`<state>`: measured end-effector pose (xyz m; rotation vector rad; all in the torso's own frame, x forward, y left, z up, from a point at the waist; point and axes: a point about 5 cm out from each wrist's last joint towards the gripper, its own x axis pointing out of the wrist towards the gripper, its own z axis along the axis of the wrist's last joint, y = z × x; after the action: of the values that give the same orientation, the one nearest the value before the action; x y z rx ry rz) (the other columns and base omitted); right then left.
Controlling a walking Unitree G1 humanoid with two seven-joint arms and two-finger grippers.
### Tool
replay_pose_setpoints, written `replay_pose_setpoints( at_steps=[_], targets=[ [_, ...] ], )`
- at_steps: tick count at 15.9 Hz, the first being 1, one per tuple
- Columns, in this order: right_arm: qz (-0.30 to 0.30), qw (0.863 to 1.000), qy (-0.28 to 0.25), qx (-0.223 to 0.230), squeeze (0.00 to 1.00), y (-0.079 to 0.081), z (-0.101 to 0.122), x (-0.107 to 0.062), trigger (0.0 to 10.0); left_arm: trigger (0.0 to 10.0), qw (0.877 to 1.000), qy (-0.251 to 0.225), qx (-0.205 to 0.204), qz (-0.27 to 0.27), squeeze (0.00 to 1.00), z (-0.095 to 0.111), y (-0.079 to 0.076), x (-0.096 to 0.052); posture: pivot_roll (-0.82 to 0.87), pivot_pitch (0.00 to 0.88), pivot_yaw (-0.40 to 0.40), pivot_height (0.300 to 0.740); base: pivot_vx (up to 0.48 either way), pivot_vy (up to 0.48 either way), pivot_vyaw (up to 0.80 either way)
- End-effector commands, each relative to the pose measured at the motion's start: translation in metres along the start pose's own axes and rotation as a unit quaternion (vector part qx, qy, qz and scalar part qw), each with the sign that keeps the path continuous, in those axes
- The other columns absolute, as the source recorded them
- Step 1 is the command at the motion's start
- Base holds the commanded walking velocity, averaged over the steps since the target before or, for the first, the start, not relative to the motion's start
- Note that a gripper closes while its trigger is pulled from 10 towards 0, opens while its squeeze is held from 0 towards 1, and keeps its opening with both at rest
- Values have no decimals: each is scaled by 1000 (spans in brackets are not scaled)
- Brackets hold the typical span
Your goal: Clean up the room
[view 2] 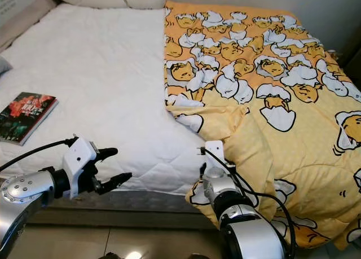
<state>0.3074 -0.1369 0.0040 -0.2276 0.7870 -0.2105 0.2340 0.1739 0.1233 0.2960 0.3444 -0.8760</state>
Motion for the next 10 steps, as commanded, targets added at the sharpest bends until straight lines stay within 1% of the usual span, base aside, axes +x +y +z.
replay_pose_setpoints(
  at_steps=[1, 2, 3, 6, 10],
  targets=[
    [-22, 1000, -1, 15, 0, -9, 1, 3, 0, 10000, 1000, -8, 8, -20, 0, 4, -4, 0, 12, 103, -63, 740, 0, 0, 0],
    [-24, 1000, -1, 18, 0, -10, 1, 3, 0, 10000, 1000, -9, 8, -21, 0, 5, -5, 0, 15, 104, -65, 740, 0, 0, 0],
    [-27, 999, -4, 37, 0, -13, 2, 4, 0, 10000, 999, -13, 7, -31, 0, 4, -7, 0, 18, 101, -70, 740, 0, 0, 0],
    [-14, 998, -13, 54, 0, -16, 5, 5, 0, 10000, 999, -11, 5, -46, 0, 3, -12, -3, 23, 87, -76, 740, 0, 0, 0],
    [0, 998, -13, 56, 0, -14, 4, 6, 0, 10000, 998, -8, 3, -54, 0, 1, -14, -4, 17, 74, -74, 740, 0, 0, 0]
  ],
)
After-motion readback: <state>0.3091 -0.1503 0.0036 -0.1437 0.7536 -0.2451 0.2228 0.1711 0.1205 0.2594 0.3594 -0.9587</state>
